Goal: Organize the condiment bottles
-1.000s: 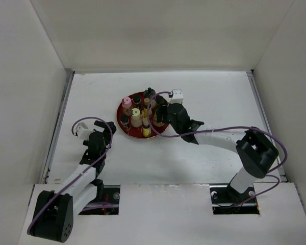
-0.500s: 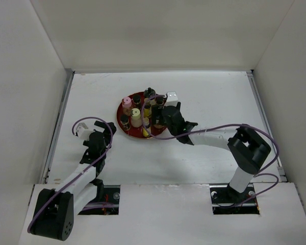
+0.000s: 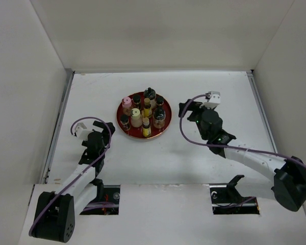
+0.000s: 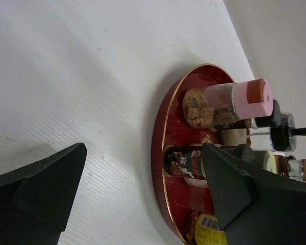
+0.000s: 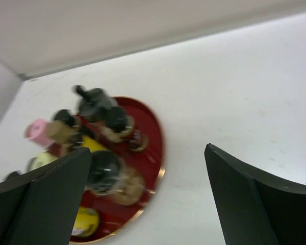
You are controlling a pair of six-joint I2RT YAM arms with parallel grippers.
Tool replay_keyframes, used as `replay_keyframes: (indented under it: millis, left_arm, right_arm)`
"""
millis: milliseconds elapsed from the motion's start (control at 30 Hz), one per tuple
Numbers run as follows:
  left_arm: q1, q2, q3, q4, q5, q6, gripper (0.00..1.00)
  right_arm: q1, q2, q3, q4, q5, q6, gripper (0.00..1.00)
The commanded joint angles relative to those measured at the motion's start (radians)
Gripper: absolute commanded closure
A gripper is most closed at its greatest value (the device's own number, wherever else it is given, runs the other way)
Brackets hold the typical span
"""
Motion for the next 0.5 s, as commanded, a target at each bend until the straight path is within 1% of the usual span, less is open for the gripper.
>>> replay_keyframes:
  millis: [0, 167, 333, 467]
  left_arm:
    - [0.014, 0.008, 0.046, -0.010, 0.019, 0.005, 0.00]
    - [0.012, 0.013, 0.054, -0.013, 0.011, 0.011, 0.00]
    - [0.015, -0.009, 0.046, -0.005, 0.008, 0.005, 0.00]
    - [0.003, 0.011, 0.058, -0.005, 0.010, 0.011, 0.00]
  right_arm:
    - [-0.073, -0.034, -0.094, 0.053, 0.016, 0.083, 0.00]
    - [-0.143, -0.026, -0.144, 0.076, -0.002, 0.115, 0.00]
    - [-0.143, -0.005, -0.164, 0.105, -0.013, 0.109, 0.00]
    - [-0.146, 0.000, -0.171, 0.108, -0.025, 0.114, 0.00]
